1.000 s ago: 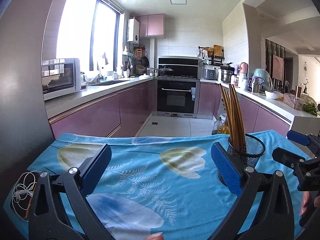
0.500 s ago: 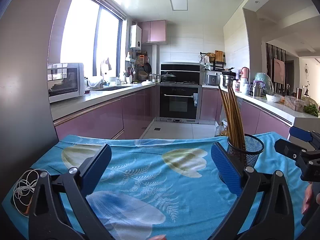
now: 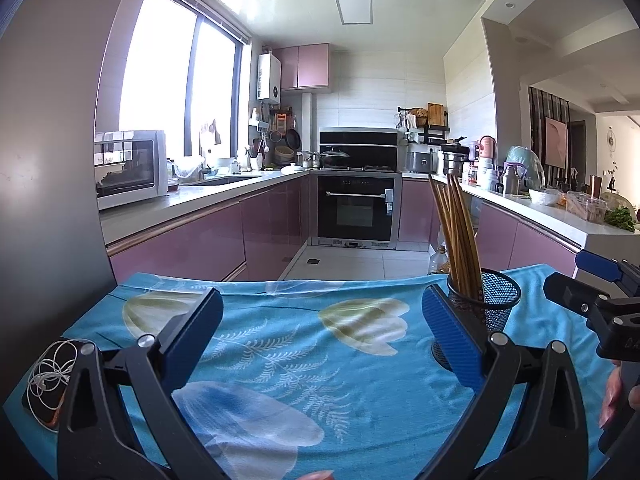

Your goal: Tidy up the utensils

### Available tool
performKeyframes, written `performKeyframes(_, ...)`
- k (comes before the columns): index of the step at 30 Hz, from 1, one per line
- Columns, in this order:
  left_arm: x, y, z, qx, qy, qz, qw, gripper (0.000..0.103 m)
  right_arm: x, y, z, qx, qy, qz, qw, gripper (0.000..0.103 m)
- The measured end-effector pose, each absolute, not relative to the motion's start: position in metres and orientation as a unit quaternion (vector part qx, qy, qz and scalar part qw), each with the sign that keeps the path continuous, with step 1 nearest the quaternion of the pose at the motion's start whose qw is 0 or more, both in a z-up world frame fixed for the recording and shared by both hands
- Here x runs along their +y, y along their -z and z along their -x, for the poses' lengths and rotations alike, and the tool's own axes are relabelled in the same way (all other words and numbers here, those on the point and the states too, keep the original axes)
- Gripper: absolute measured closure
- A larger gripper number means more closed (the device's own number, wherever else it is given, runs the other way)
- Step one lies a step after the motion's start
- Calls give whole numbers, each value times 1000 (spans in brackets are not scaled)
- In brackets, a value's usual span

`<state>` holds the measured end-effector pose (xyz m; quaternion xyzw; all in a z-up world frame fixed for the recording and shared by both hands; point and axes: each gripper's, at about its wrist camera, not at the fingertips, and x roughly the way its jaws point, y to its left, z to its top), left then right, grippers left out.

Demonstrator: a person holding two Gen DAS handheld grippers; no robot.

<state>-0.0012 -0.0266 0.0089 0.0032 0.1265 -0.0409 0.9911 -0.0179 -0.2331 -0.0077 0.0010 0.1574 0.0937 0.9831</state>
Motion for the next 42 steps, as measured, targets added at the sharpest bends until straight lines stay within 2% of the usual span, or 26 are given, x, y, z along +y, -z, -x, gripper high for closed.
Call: performKeyframes(42, -26, -11, 2, 120, 36, -4, 992, 5, -234, 13, 17, 160, -93, -4, 983, 6)
